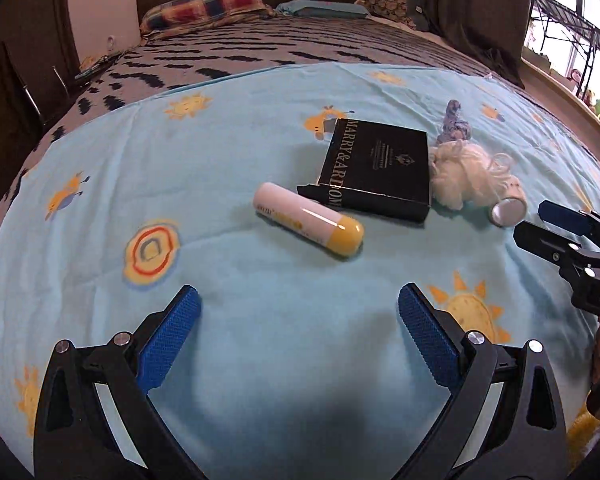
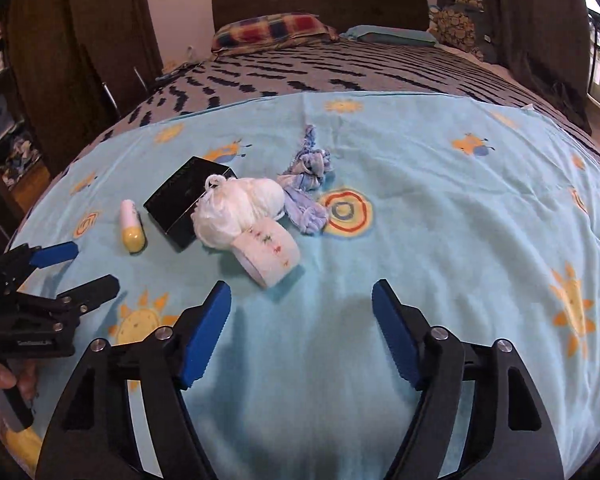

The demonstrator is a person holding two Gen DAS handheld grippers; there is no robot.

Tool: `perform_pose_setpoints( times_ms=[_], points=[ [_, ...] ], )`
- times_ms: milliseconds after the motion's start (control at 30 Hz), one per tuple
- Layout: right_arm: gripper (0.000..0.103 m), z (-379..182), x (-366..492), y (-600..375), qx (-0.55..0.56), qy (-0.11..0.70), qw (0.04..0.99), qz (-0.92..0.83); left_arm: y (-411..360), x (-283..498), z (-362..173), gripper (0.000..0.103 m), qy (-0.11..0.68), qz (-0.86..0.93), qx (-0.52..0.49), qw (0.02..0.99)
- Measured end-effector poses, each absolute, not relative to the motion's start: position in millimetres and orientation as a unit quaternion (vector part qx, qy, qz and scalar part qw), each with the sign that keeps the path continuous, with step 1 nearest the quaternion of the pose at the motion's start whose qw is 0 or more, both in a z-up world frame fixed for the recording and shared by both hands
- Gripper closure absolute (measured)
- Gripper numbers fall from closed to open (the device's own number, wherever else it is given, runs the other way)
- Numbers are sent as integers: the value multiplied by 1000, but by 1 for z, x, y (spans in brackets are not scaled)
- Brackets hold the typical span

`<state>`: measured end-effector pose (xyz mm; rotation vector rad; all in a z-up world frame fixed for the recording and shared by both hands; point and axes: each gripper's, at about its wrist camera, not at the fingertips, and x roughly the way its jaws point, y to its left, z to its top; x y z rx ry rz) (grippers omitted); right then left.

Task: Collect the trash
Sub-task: 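Grasp the yellow-capped white tube with left tool while right tool grasps the white tape roll, then lower tube and tape roll into the bin and open both tools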

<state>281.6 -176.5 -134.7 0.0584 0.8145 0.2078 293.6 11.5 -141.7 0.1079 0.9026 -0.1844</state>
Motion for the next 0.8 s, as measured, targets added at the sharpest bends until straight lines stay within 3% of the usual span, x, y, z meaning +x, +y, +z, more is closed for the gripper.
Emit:
perform_pose_setpoints(
  times_ms=[333,400,500,567,600,633,800],
  points=[
    [50,-135,295,-165,6,402,909,113,10,343,-147,8,439,-92,72,891],
    [60,-136,297,-162,2,405,907,119,9,348,-146,8,437,-93,72,892],
    [69,-136,299,-162,5,405,906,123,7,352,-146,16,435,-97,71,893],
    [76,-136,299,-163,8,404,906,125,7,351,-144,27,430,-98,70,895],
    [76,-135,297,-163,9,403,906,127,8,350,-143,38,426,-94,70,897],
    [76,-135,295,-163,11,403,906,129,10,348,-142,41,424,-89,69,899],
    [76,-135,281,-162,11,401,905,139,11,343,-142,41,423,-93,65,899]
  ],
)
